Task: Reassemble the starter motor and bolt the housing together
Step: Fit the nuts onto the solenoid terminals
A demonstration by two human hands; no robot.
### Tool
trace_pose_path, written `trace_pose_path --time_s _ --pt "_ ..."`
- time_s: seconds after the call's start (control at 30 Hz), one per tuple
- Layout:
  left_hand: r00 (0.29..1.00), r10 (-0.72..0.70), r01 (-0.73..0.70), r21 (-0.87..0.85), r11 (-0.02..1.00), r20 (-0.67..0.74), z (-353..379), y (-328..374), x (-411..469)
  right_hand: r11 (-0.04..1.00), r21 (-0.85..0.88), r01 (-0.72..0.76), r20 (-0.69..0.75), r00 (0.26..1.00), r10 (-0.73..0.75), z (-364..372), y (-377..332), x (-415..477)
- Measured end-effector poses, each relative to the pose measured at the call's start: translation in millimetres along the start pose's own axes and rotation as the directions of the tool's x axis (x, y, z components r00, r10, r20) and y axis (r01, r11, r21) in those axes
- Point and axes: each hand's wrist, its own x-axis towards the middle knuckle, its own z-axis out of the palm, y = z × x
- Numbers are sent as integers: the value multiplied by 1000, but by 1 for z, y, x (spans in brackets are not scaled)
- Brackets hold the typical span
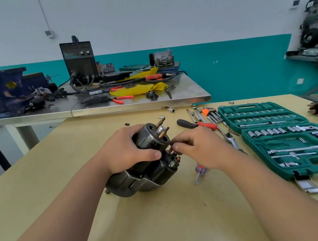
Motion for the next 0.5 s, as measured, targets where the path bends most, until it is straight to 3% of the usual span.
trace_pose_path --time_s 0.2,0.33,0.43,0.5 --pt "1000 14 -14 1 1000 -1 1 1 -3 979 -202 36 26 999 -32 -5 -8 5" --pt "1000 23 -23 -5 1000 -2 2 2 -5 973 -205 110 -2 994 -113 -2 -15 7" --pt "1000 25 -25 -12 1000 3 2 3 -8 971 -235 -38 96 993 62 -13 -7 1" --pt "1000 24 -24 -7 1000 -3 1 2 -8 976 -150 -156 -2 987 158 -27 3 -4"
